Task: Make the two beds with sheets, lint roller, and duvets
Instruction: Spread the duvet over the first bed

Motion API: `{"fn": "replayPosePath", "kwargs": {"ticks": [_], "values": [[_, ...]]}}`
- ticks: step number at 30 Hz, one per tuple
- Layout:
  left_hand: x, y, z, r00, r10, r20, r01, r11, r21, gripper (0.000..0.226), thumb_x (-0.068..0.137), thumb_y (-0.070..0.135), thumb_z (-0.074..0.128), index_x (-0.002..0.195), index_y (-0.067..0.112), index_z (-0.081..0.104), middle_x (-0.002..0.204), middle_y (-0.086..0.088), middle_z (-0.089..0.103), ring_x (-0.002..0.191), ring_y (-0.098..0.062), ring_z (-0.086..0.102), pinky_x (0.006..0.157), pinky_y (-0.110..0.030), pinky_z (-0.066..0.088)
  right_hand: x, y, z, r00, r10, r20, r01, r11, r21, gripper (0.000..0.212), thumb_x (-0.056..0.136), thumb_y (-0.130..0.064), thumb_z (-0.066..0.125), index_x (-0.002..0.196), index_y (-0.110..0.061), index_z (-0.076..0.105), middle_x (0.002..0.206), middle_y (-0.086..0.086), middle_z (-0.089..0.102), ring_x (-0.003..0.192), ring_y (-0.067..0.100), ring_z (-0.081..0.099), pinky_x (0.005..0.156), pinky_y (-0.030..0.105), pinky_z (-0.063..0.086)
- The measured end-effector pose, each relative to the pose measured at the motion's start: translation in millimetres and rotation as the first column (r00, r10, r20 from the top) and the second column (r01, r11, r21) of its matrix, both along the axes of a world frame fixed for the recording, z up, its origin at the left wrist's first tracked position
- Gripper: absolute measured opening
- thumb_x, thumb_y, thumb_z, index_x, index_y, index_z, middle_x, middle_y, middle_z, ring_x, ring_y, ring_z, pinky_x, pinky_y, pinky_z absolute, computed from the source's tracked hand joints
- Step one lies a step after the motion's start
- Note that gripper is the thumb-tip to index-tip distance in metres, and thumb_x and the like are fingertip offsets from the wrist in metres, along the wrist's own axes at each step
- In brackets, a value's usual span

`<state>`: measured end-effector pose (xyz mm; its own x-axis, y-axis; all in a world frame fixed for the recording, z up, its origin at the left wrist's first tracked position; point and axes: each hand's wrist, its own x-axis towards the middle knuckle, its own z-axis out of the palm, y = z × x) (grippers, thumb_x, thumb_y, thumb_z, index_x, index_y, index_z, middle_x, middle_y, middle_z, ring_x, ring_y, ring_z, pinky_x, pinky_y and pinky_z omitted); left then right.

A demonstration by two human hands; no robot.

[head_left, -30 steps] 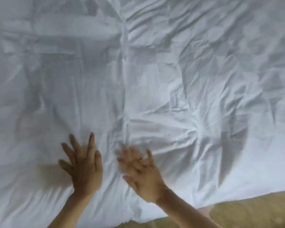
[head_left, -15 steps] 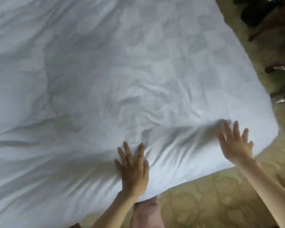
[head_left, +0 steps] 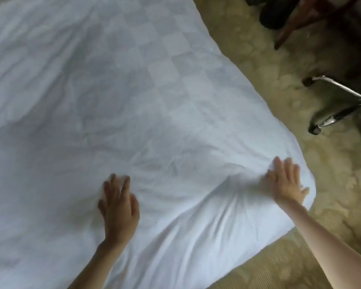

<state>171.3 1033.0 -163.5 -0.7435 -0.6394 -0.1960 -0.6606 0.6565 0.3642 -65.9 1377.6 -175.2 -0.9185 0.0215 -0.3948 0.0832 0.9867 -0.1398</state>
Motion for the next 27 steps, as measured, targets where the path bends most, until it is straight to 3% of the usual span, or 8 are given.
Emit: {"fn": "replayPosePath", "kwargs": {"ticks": [3,6,11,16,19,21,25,27], "values": [[-50,19,-2,1.000,-0.012,0.026,0.011,0.999,0.051,0.050,0.090,0.010,0.054,0.140,0.009,0.044,0.155,-0.019,0.021,0.141,-0.045,0.017,0.098,-0.066,0.031,-51,-9,19,0.960,-0.269,0.079,0.275,0.959,-0.063,0.077,0.086,-0.055,0.008,0.150,-0.014,0.022,0.156,0.014,0.015,0.142,0.037,0.012,0.110,0.055,0.019],[-92,47,-3,0.995,-0.073,0.066,0.067,0.994,0.085,0.054,0.091,0.024,0.039,0.144,0.015,0.039,0.157,-0.016,0.016,0.143,-0.042,0.013,0.100,-0.064,0.029,-41,-69,26,0.945,0.258,-0.203,-0.301,0.927,-0.223,0.061,0.096,-0.048,0.022,0.150,-0.021,0.020,0.158,0.001,0.016,0.146,0.024,0.011,0.111,0.049,0.020],[-147,74,-1,0.992,-0.103,0.074,0.096,0.991,0.088,0.058,0.090,0.034,0.025,0.146,0.021,0.035,0.158,-0.012,0.013,0.145,-0.036,0.011,0.099,-0.060,0.031,-35,-102,-9,0.375,0.866,-0.331,-0.926,0.339,-0.164,0.045,0.101,-0.040,0.031,0.145,-0.033,0.032,0.155,-0.005,0.025,0.144,0.012,0.020,0.114,0.045,0.020],[-182,71,-10,0.995,0.026,0.095,-0.026,1.000,-0.009,0.049,0.096,0.022,0.041,0.145,0.018,0.037,0.158,-0.014,0.013,0.144,-0.040,0.011,0.100,-0.062,0.029,-128,6,-51,0.907,0.420,-0.029,-0.416,0.883,-0.218,0.052,0.099,-0.050,0.017,0.149,-0.036,0.015,0.157,-0.013,0.006,0.146,0.010,0.008,0.115,0.040,0.016],[-220,100,-22,0.915,0.349,0.202,-0.353,0.935,-0.015,0.054,0.098,0.023,0.043,0.150,0.021,0.027,0.159,-0.012,0.004,0.145,-0.037,0.003,0.107,-0.062,0.017,-159,72,-58,0.905,0.085,0.416,0.015,0.973,-0.232,0.055,0.101,-0.043,0.023,0.152,-0.028,0.009,0.159,0.000,0.005,0.146,0.023,0.008,0.117,0.043,0.013],[-260,147,-29,0.847,0.476,0.237,-0.487,0.873,-0.011,0.055,0.099,0.032,0.037,0.151,0.020,0.022,0.159,-0.016,0.002,0.144,-0.040,0.002,0.109,-0.062,0.012,-167,110,-49,0.895,-0.010,0.446,0.113,0.972,-0.205,0.051,0.104,-0.026,0.022,0.152,-0.017,0.007,0.158,0.015,0.002,0.146,0.031,0.007,0.118,0.041,0.014],[-332,278,-24,0.946,0.033,0.323,-0.090,0.982,0.163,0.068,0.088,0.058,0.016,0.151,0.033,0.007,0.158,-0.006,-0.016,0.144,-0.037,-0.013,0.111,-0.062,0.006,-179,171,-2,0.873,0.205,0.443,-0.071,0.951,-0.301,0.056,0.101,-0.043,0.026,0.150,-0.017,0.020,0.158,0.008,0.015,0.145,0.022,0.016,0.116,0.032,0.016],[-363,321,-8,0.923,-0.351,0.154,0.227,0.823,0.520,0.061,0.097,0.047,0.037,0.150,0.038,0.010,0.155,0.011,-0.018,0.146,-0.022,-0.014,0.118,-0.050,0.007,-206,188,17,0.874,0.296,0.386,-0.169,0.929,-0.329,0.067,0.098,-0.054,0.018,0.147,-0.010,0.029,0.155,0.013,0.023,0.143,0.027,0.022,0.114,0.035,0.020]]}}
